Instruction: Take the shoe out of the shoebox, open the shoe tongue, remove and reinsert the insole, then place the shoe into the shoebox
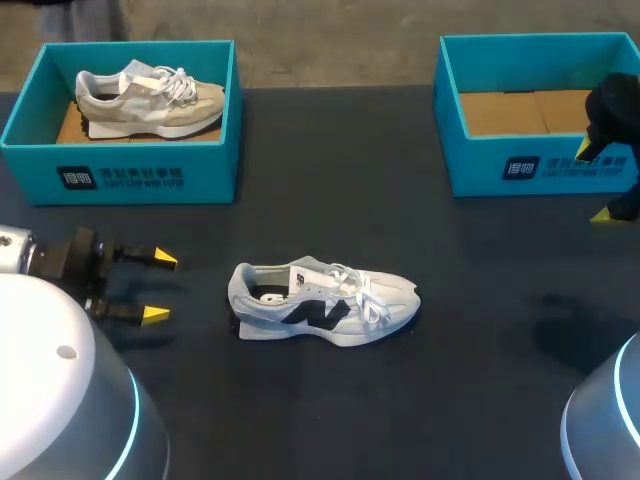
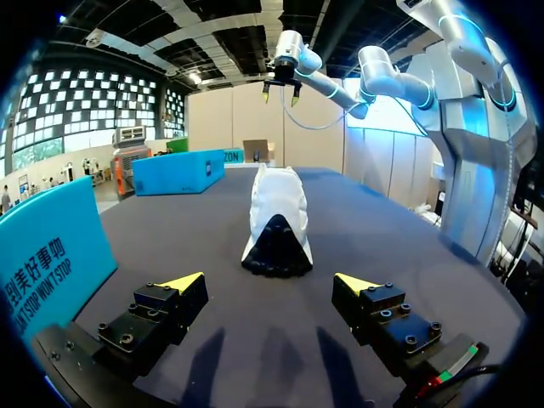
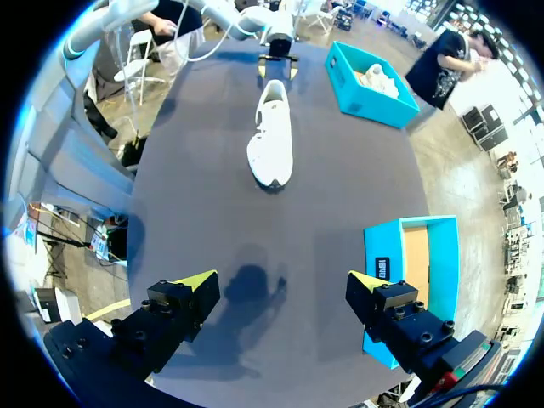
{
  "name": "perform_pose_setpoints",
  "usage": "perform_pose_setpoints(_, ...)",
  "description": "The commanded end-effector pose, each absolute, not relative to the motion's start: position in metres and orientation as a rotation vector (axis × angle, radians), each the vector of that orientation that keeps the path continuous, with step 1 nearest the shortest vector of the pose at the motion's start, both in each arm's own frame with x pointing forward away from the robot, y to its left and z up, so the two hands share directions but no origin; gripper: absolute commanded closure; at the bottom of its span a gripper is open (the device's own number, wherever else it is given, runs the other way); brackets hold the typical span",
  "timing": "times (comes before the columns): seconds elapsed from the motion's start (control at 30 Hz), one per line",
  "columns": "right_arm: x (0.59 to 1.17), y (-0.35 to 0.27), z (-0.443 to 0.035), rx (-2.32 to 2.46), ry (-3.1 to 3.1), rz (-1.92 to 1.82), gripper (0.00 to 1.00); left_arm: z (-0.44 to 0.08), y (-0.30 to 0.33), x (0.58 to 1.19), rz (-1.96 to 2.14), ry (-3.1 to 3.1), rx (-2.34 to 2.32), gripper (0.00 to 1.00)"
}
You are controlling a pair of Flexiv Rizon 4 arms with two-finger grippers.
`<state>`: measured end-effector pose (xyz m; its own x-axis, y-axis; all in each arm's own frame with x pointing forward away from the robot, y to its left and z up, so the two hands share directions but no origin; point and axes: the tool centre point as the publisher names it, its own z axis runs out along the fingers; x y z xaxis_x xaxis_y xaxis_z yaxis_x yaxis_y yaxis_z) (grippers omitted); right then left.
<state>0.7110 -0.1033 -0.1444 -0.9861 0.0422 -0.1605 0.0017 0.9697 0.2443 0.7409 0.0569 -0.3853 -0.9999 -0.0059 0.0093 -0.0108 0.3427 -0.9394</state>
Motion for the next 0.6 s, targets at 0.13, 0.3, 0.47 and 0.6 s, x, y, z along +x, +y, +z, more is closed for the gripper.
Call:
perform_pose_setpoints(0.13, 0.713, -0.102, -0.145, 0.033, 2.958, 0.362, 0.0, -0.386, 0.056, 0.736, 1.766, -2.623, 0.026, 0.0)
perform_pose_setpoints(0.3, 0.713, -0.102, -0.145, 0.033, 2.958, 0.362, 0.0, -0.387, 0.047, 0.729, 1.834, -2.626, 0.057, 0.0)
perform_pose_setpoints(0.47, 0.713, -0.102, -0.145, 0.033, 2.958, 0.362, 0.0, -0.396, 0.027, 0.726, 1.832, -2.612, 0.036, 0.0)
perform_pose_setpoints(0.6, 0.713, -0.102, -0.145, 0.033, 2.958, 0.362, 0.0, -0.403, 0.009, 0.729, 1.856, -2.613, 0.022, 0.0)
